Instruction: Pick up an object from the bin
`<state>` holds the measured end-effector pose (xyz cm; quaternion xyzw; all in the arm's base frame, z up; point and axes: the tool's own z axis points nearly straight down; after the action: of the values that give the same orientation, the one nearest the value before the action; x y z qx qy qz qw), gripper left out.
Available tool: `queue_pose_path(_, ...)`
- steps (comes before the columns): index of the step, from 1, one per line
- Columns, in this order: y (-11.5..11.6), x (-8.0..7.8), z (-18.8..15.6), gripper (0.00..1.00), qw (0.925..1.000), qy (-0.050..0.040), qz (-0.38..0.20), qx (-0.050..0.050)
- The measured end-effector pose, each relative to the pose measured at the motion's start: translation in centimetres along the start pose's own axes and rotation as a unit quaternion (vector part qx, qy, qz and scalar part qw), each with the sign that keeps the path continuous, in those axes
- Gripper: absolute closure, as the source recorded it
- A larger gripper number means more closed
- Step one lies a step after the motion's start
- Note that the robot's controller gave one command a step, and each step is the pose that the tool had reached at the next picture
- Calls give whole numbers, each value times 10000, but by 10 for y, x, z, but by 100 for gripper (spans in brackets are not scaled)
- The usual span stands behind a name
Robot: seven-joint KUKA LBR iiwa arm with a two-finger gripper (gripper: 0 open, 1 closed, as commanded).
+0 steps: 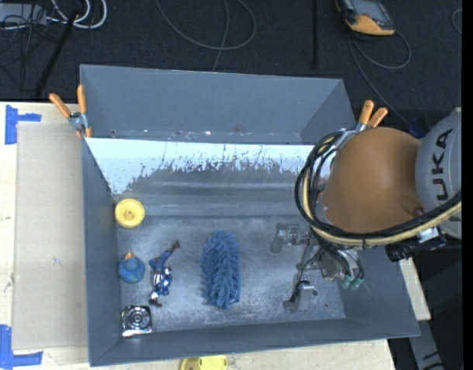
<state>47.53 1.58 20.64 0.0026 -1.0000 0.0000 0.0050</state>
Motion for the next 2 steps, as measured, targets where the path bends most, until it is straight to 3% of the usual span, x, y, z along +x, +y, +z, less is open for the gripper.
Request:
queue_pose_path(1,0,-1,-4,0,10000,-41,3,-1)
queue_pose_path(2,90,-26,86,100,9986,-35,536,-2)
